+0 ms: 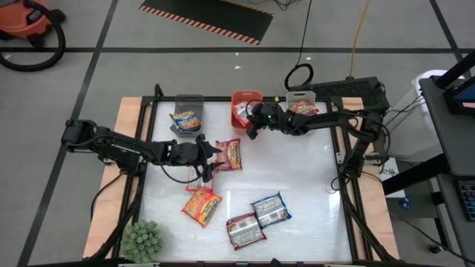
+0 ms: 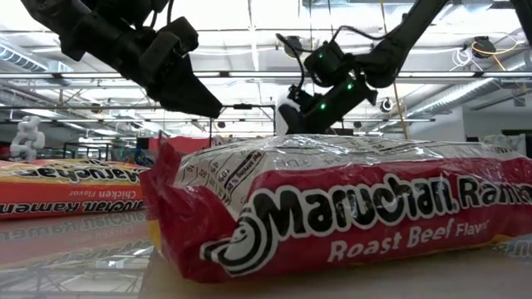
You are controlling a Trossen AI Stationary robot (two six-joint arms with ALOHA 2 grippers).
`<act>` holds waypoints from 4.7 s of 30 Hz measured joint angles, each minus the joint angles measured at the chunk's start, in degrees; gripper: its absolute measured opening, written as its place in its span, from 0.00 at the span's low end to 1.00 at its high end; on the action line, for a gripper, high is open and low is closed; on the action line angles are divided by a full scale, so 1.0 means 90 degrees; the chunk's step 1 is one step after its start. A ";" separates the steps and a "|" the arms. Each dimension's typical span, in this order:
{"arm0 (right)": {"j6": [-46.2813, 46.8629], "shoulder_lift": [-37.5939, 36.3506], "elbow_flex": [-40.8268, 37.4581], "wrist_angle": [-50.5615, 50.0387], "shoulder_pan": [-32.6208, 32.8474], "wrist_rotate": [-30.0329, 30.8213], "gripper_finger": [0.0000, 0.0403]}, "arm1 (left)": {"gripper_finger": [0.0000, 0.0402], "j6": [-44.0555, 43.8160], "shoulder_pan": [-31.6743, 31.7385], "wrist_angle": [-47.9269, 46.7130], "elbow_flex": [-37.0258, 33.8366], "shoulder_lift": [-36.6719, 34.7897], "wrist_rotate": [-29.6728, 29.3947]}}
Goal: Sort Maruchan noodles
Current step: Put the top right orange noodle pack into the orange bin, then adjust the black bin
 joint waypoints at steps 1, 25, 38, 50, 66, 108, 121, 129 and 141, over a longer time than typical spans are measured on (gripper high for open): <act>-0.0012 -0.0105 0.0000 -0.0128 0.0001 0.0003 0.00 | 0.60 -0.0025 0.0019 -0.0036 0.0000 0.0000 -0.0006; 0.0110 0.1002 -0.0005 0.1962 -0.0379 -0.0453 0.00 | 0.60 -0.0995 0.0409 -0.0346 0.0404 -0.0214 -0.0105; 0.0333 0.0894 0.0005 0.0651 -0.0608 -0.1290 0.00 | 0.60 -0.1110 0.1341 -0.3099 0.0669 -0.1874 -0.1290; 0.0236 -0.0554 -0.0010 -0.0225 0.0111 -0.1189 0.00 | 0.60 -0.1494 0.2519 -0.4246 0.0430 -0.1712 -0.2197; -0.0555 -0.1240 -0.0007 -0.0674 0.0594 -0.0333 0.00 | 0.48 -0.2074 0.3133 -0.4638 0.0427 -0.0465 -0.2577; -0.0770 -0.1240 -0.0007 -0.0644 0.0579 -0.0333 0.00 | 0.16 -0.1716 0.3677 -0.4308 -0.0067 -0.0418 -0.2723; -0.0827 -0.1240 -0.0007 -0.0646 0.0579 -0.0333 0.00 | 0.16 -0.0985 0.3414 -0.3124 -0.0119 -0.0413 -0.1505; -0.0719 -0.1240 -0.0007 -0.0655 0.0589 -0.0366 0.00 | 0.16 -0.1088 0.3621 -0.3608 -0.0119 -0.0435 -0.2175; -0.0554 -0.1240 -0.0007 -0.0664 0.0728 -0.0384 0.00 | 0.16 -0.1002 0.3116 -0.3839 0.0202 -0.1353 -0.1559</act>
